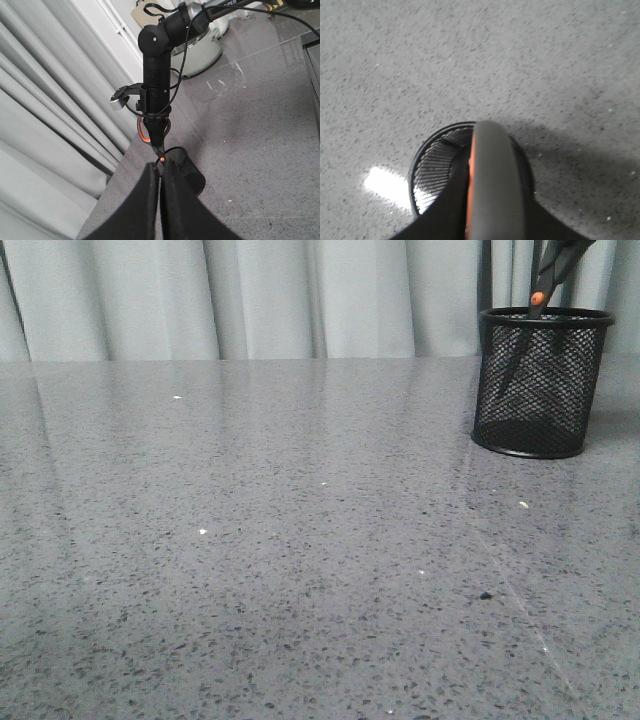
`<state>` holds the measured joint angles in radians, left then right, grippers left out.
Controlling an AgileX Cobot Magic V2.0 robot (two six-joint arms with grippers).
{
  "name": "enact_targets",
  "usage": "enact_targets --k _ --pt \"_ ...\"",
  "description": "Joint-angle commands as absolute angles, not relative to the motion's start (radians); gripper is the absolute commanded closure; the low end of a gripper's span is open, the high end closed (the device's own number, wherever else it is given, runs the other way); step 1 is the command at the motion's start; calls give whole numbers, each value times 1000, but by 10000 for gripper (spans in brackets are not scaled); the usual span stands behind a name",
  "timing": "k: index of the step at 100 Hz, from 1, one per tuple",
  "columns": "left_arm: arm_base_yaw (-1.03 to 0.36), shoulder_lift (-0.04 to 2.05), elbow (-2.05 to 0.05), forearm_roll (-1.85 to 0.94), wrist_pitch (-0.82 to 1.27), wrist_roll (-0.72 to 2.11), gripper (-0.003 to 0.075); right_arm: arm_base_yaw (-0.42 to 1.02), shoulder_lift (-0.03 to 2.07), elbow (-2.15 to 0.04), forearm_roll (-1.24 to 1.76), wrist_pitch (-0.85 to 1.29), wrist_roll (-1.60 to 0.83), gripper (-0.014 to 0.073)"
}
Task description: Put scissors into bucket
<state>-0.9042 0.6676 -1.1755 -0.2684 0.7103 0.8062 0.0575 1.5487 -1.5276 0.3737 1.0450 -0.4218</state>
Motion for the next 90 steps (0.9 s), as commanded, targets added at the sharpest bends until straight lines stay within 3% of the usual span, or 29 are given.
enact_targets --k 1,15,45,54,63,75,90 --pt "-911 670 -1198 -296 643 795 740 67 1511 -1561 401 1024 -425 418" --pt "-911 670 -1198 -301 644 795 740 69 1511 -1561 401 1017 -425 270" --pt "-911 670 -1198 -303 641 787 740 67 1494 -1661 387 1001 -425 260" --pt "-911 670 -1198 -271 608 672 740 67 1472 -1714 387 1003 -425 268" --pt "-911 670 -1198 -133 571 469 740 67 1436 -1742 387 1003 -425 370" --pt "-911 670 -1191 132 571 228 740 67 1365 -1735 387 1017 -425 667" --pt "-911 615 -1102 445 541 -50 740 70 1220 -1642 398 1006 -425 638"
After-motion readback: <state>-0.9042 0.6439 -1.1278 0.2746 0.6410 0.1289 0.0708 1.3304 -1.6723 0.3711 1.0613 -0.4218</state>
